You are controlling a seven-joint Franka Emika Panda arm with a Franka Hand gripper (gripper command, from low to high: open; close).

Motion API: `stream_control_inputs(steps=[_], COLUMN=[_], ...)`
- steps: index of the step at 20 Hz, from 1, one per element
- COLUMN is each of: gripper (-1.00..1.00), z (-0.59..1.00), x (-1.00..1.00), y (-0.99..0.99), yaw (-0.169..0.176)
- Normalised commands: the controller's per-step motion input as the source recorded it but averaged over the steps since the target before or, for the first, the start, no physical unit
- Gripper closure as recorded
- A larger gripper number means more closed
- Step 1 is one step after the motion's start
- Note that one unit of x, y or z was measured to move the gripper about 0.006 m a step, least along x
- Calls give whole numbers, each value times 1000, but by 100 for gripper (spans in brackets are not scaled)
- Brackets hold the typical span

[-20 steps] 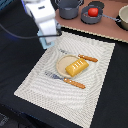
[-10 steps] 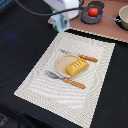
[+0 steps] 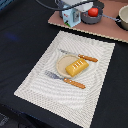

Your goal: Interact with the objects in diverse but meaningful ways.

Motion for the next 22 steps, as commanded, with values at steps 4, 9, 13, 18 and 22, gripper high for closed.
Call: stream_control_inputs(steps=[4,9,13,18,22], gripper=[100,100,100,100,100], z=[-262,-373,-363,-318,-96], x=[756,609,445,331,-45], y=[389,323,211,147,6], yaw=[-3,0,-10,-28,-8])
